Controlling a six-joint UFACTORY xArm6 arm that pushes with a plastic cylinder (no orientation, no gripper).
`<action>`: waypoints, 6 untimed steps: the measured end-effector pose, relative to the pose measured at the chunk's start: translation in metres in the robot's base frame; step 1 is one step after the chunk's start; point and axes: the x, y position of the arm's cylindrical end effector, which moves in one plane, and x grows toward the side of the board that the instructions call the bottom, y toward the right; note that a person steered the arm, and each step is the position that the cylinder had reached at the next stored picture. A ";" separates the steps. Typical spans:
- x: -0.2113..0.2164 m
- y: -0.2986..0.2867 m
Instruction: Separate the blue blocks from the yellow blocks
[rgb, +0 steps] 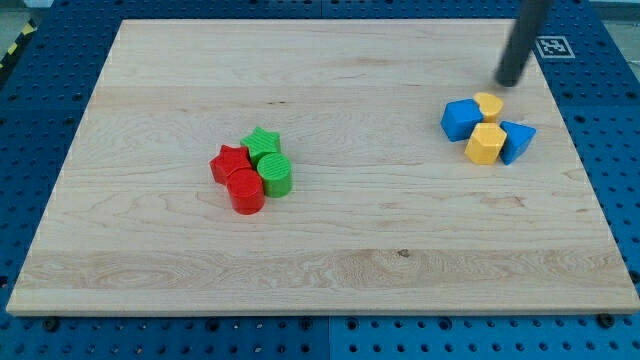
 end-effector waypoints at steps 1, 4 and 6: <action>0.058 0.031; 0.115 -0.008; 0.099 -0.062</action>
